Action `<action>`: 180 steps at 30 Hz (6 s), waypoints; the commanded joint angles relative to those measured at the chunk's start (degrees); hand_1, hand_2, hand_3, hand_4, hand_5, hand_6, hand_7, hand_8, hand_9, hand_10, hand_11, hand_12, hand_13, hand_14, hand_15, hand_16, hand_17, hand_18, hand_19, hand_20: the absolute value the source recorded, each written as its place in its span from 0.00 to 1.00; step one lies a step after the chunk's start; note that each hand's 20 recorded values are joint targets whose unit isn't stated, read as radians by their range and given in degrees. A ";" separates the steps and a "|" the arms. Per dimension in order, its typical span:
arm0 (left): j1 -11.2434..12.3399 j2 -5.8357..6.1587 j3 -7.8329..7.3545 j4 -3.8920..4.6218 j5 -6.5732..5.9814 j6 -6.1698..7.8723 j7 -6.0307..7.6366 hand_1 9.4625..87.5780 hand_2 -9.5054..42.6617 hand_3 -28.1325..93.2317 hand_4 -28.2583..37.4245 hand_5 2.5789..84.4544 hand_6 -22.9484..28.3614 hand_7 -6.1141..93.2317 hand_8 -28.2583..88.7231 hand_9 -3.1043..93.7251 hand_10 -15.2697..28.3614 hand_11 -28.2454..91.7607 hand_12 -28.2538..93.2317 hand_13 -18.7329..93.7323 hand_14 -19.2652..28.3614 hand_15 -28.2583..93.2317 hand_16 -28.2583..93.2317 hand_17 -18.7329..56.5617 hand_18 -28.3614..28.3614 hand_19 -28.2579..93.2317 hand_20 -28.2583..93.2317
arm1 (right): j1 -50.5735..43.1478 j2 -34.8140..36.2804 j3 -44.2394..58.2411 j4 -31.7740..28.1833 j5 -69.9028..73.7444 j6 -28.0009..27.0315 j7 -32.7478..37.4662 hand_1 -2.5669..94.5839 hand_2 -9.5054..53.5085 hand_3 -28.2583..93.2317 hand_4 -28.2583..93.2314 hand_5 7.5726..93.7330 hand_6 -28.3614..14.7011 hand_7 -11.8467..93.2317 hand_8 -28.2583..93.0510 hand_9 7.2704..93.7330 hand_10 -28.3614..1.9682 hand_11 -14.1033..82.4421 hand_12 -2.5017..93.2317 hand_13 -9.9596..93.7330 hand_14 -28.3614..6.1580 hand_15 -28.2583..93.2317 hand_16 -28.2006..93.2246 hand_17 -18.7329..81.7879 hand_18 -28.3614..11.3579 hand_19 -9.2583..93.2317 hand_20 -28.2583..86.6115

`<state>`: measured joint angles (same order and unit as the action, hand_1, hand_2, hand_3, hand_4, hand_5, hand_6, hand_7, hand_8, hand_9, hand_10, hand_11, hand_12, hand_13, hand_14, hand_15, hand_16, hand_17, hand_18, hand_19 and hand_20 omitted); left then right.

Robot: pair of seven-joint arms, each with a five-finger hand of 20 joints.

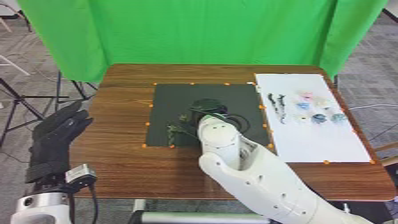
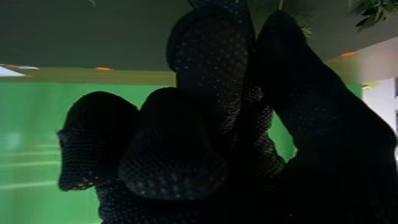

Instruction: Arrange flowers

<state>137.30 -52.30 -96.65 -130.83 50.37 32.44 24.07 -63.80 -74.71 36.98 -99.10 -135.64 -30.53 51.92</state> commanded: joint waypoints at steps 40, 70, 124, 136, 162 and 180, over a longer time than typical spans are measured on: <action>-0.26 -0.66 0.53 0.26 0.45 -0.70 -0.83 0.21 0.29 0.92 0.14 0.46 0.65 0.22 0.15 0.38 0.80 0.53 0.28 0.37 0.96 0.75 0.09 0.13 0.87 0.72 0.25 | -3.04 -2.13 0.38 0.51 -4.49 -6.26 1.06 0.42 0.19 0.84 0.07 0.96 0.56 0.32 0.17 1.00 0.55 0.57 0.28 1.00 0.78 0.77 0.41 0.89 0.36 1.00 0.37; 3.99 -0.35 -0.82 -0.62 -1.31 1.40 3.25 0.21 0.29 0.92 0.14 0.46 0.65 0.22 0.15 0.38 0.80 0.53 0.28 0.37 0.96 0.75 0.09 0.13 0.87 0.72 0.25 | -1.28 15.31 10.96 -10.27 6.41 5.63 1.48 0.33 0.25 0.81 0.09 0.76 0.39 0.25 0.18 0.80 0.26 0.52 0.26 0.85 0.51 0.78 0.40 0.77 0.26 1.00 0.17; 1.16 -1.01 1.91 0.42 -1.49 0.56 2.62 0.21 0.30 0.92 0.14 0.46 0.65 0.22 0.15 0.38 0.80 0.54 0.28 0.37 0.96 0.75 0.09 0.13 0.87 0.72 0.25 | -2.40 22.51 12.07 3.99 9.69 8.21 5.25 0.32 0.20 0.84 0.07 0.65 0.33 0.24 0.18 0.66 0.20 0.50 0.24 0.76 0.43 0.81 0.37 0.71 0.26 1.00 0.09; 0.56 -0.93 2.21 0.59 -1.44 0.41 2.31 0.21 0.30 0.92 0.14 0.46 0.65 0.22 0.15 0.38 0.80 0.54 0.28 0.37 0.96 0.75 0.09 0.13 0.87 0.72 0.25 | -1.07 22.74 8.22 6.30 7.78 12.36 5.08 0.39 0.22 0.84 0.04 0.69 0.45 0.30 0.17 0.72 0.32 0.53 0.24 0.80 0.52 0.80 0.37 0.72 0.29 1.00 0.12; 1.52 0.61 2.36 0.37 -2.99 1.78 3.81 0.21 0.31 0.92 0.14 0.46 0.65 0.22 0.15 0.38 0.80 0.54 0.28 0.37 0.96 0.75 0.09 0.13 0.87 0.72 0.24 | -0.94 27.19 7.06 2.69 5.56 24.23 4.24 0.55 0.13 0.84 0.00 0.83 0.58 0.39 0.34 0.88 0.52 0.60 0.27 0.90 0.67 0.78 0.40 0.75 0.28 1.00 0.31; 2.46 -0.31 1.04 -0.25 -1.70 1.31 2.30 0.21 0.31 0.92 0.14 0.46 0.65 0.22 0.15 0.38 0.80 0.54 0.28 0.37 0.96 0.75 0.09 0.13 0.87 0.72 0.24 | -11.35 22.58 14.34 -12.54 4.41 18.11 0.01 0.55 0.10 0.86 0.01 0.86 0.55 0.37 0.36 0.90 0.51 0.62 0.28 0.92 0.66 0.80 0.41 0.75 0.22 1.00 0.41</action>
<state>138.66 -51.99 -94.96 -130.47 48.15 33.57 27.18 -69.61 -49.32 50.32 -106.76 -129.89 -10.00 53.58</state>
